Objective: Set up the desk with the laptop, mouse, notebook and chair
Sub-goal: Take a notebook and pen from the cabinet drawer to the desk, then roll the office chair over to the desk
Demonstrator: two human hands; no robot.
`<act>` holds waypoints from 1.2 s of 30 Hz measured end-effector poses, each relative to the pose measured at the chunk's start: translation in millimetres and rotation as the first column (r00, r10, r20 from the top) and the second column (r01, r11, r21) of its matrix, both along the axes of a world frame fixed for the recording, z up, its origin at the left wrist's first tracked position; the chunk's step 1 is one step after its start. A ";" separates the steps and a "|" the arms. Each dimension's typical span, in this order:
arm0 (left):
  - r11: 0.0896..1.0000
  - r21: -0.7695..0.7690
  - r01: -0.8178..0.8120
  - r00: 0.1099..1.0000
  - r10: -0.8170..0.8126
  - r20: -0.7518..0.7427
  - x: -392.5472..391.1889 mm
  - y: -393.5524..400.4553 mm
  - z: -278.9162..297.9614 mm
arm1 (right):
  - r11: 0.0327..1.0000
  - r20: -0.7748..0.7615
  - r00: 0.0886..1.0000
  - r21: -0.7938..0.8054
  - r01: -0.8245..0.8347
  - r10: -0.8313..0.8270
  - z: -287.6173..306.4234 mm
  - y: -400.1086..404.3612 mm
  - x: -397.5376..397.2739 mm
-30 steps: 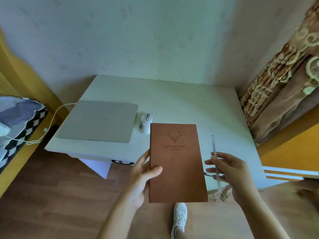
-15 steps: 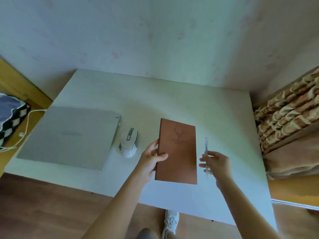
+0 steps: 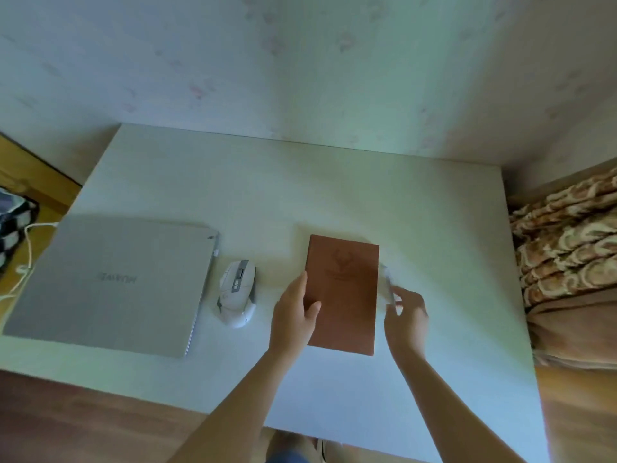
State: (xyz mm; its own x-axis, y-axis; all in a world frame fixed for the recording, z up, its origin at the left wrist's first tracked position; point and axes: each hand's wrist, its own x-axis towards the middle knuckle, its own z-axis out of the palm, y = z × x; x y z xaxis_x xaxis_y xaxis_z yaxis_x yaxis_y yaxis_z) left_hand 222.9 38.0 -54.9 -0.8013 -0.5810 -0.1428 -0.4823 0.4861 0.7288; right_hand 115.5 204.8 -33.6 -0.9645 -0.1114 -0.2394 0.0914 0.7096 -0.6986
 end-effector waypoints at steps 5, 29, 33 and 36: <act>0.813 -0.446 0.373 0.926 -0.295 0.236 4.9 4.1 -11.6 | 0.967 -0.045 0.981 0.185 -0.176 0.187 -4.8 -1.2 12.6; 0.989 0.128 -0.069 0.998 0.068 0.009 57.9 31.7 157.1 | 0.908 0.060 0.997 -0.418 -0.011 0.039 125.3 36.3 61.6; 0.992 0.124 -0.033 0.999 0.038 -0.035 84.4 18.9 180.4 | 0.871 0.042 0.998 -0.487 0.065 -0.050 155.2 42.3 92.6; 0.998 0.047 0.042 0.998 -0.040 -0.057 100.1 9.0 195.1 | 0.839 0.018 0.991 -0.531 0.120 -0.130 173.3 43.9 124.5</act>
State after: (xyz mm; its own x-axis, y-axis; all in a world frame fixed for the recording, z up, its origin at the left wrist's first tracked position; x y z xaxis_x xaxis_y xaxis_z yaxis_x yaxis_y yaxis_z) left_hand 323.0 47.0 140.2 -0.8318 -0.5411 -0.1243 -0.4208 0.4684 0.7769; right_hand 240.0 248.8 139.7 -0.9823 -0.0950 -0.1615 0.1383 0.2142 -0.9670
